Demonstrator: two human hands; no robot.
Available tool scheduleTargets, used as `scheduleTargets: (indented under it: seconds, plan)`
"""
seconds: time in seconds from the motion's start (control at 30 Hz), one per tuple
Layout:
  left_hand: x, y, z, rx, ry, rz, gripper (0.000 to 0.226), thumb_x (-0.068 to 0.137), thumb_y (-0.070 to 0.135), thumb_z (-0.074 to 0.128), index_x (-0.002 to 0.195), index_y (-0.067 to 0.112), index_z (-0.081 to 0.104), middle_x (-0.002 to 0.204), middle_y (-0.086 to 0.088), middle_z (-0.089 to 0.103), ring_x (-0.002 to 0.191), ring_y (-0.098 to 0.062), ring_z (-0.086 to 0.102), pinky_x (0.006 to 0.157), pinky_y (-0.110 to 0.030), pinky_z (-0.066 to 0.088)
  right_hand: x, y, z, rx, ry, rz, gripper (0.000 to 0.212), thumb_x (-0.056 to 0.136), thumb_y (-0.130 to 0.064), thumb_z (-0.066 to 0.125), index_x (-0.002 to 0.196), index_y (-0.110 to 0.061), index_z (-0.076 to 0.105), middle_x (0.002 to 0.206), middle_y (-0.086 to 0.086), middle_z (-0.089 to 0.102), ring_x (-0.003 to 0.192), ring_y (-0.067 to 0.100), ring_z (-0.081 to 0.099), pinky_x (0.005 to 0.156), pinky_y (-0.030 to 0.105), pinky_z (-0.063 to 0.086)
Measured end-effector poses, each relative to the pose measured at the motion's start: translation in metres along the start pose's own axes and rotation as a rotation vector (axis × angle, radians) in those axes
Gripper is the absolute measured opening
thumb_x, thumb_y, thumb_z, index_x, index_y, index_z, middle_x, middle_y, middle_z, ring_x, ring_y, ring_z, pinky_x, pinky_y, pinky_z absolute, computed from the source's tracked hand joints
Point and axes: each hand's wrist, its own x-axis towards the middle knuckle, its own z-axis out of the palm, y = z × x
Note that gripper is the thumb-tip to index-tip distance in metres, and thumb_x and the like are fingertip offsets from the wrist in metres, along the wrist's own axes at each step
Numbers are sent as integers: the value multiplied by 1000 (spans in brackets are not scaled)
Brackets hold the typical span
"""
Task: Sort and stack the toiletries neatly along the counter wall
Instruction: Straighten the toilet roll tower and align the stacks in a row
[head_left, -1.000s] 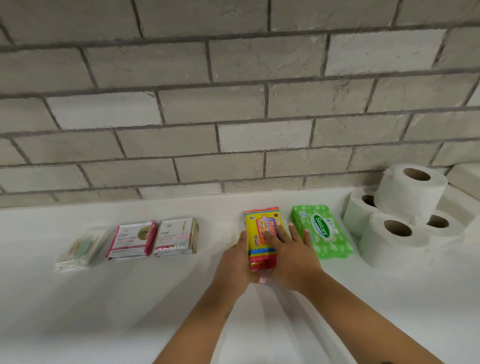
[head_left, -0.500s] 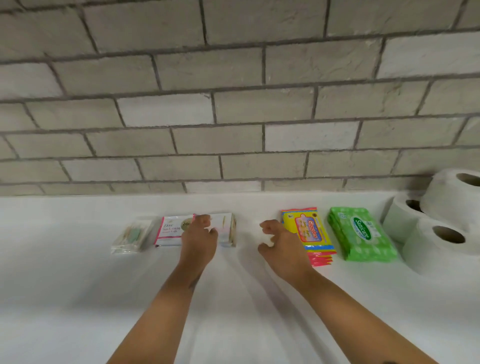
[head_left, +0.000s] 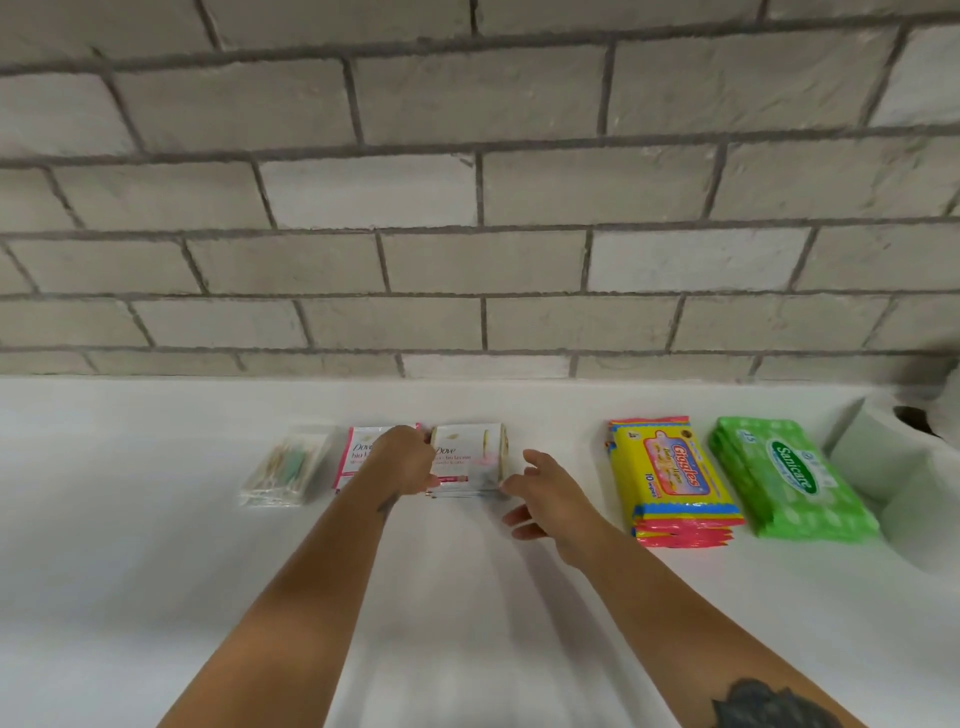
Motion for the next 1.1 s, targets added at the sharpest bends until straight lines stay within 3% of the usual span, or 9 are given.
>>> scheduleTargets:
  seconds: [0.1, 0.17, 0.23, 0.4, 0.53, 0.63, 0.87, 1.0, 1.1]
  plan:
    - [3, 5, -3, -113, -85, -122, 16, 89, 1, 44, 99, -1, 58, 114, -18, 64, 52, -7, 59, 49, -16, 43, 6, 1, 6, 17, -28, 10, 49, 91, -11, 51, 137, -16, 35, 94, -5, 48, 63, 23, 57, 57, 30, 48]
    - [5, 4, -1, 45, -62, -38, 29, 89, 0, 35, 112, 4, 53, 116, -18, 63, 39, -7, 58, 36, -16, 37, 10, 2, 11, 22, -35, 24, 45, 91, -11, 49, 134, -21, 36, 97, -3, 48, 61, 22, 58, 57, 30, 49]
    - [6, 3, 2, 45, -99, -64, 35, 92, 5, 34, 124, 12, 49, 120, -15, 61, 38, -6, 57, 30, -14, 37, 14, 3, 15, 1, -41, 21, 33, 91, -10, 48, 120, -24, 41, 100, 0, 52, 59, 22, 59, 56, 30, 50]
    - [1, 7, 3, -60, -139, -76, 27, 95, 9, 41, 119, 11, 50, 104, -5, 55, 57, -8, 56, 34, -11, 42, 20, 6, 23, -18, -62, -9, 34, 88, -8, 43, 120, -20, 49, 110, 14, 61, 58, 21, 58, 58, 32, 53]
    - [3, 10, 5, -35, -144, -58, 23, 94, 8, 42, 116, 11, 50, 88, -6, 58, 51, -7, 54, 28, -10, 32, 21, 6, 27, 3, -63, -25, 37, 89, -4, 40, 119, -23, 49, 99, 7, 62, 59, 20, 56, 60, 32, 54]
    - [8, 10, 7, -40, -151, -89, 23, 93, 8, 43, 115, 6, 51, 73, -6, 56, 34, -3, 51, 29, -10, 30, 20, 6, 28, 47, -58, -28, 38, 89, -2, 39, 120, -21, 50, 94, 5, 63, 60, 20, 56, 60, 32, 52]
    - [11, 4, 16, -135, -143, -111, 35, 92, 9, 47, 127, 5, 45, 78, -7, 60, 30, -1, 52, 34, -12, 41, 11, 7, 25, 128, -60, -40, 37, 89, 3, 36, 114, -17, 55, 80, 3, 63, 54, 16, 53, 52, 25, 48]
    - [-2, 5, 18, -183, -167, -107, 14, 93, 10, 48, 106, 5, 50, 73, -6, 57, 36, -1, 53, 37, -13, 42, 3, 10, 23, 171, -73, -46, 37, 89, 4, 35, 106, -21, 57, 75, 3, 63, 50, 15, 51, 51, 25, 44]
    - [-12, 1, 19, -176, -179, -110, 20, 93, 12, 51, 110, 2, 53, 70, -6, 56, 34, -1, 50, 36, -13, 41, -5, 15, 19, 179, -76, -51, 38, 87, 6, 37, 105, -20, 58, 72, 4, 64, 50, 18, 50, 53, 27, 42]
